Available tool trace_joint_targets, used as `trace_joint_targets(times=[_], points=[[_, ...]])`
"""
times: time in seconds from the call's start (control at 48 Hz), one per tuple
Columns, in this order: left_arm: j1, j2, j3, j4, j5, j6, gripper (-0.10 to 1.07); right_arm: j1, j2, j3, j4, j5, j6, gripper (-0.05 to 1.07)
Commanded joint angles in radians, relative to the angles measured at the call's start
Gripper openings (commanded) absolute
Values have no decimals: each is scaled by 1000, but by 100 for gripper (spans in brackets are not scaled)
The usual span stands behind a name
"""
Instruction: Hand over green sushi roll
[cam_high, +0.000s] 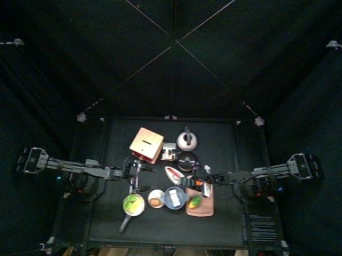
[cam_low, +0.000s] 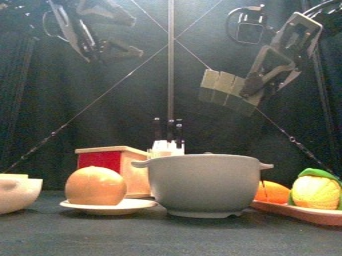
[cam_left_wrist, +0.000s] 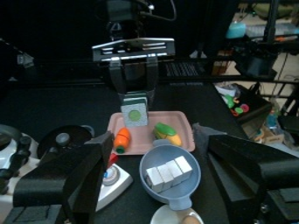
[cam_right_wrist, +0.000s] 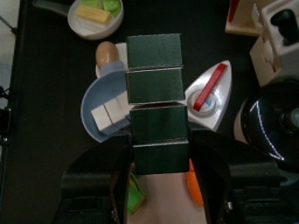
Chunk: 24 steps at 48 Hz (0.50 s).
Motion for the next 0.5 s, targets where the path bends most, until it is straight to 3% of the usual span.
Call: trace_joint_targets(times=[0.0,0.292,0.479], points=[[-9,54,-84,0,54,0,105,-6,6,-29,-23,-54,-3,50],[-2,218,-252,-2,216,0,104,-8,75,-64,-86,-84,0,50],[9,284,-314,-2,238,0,104,-8,97,-81,-106,-87,0,50]])
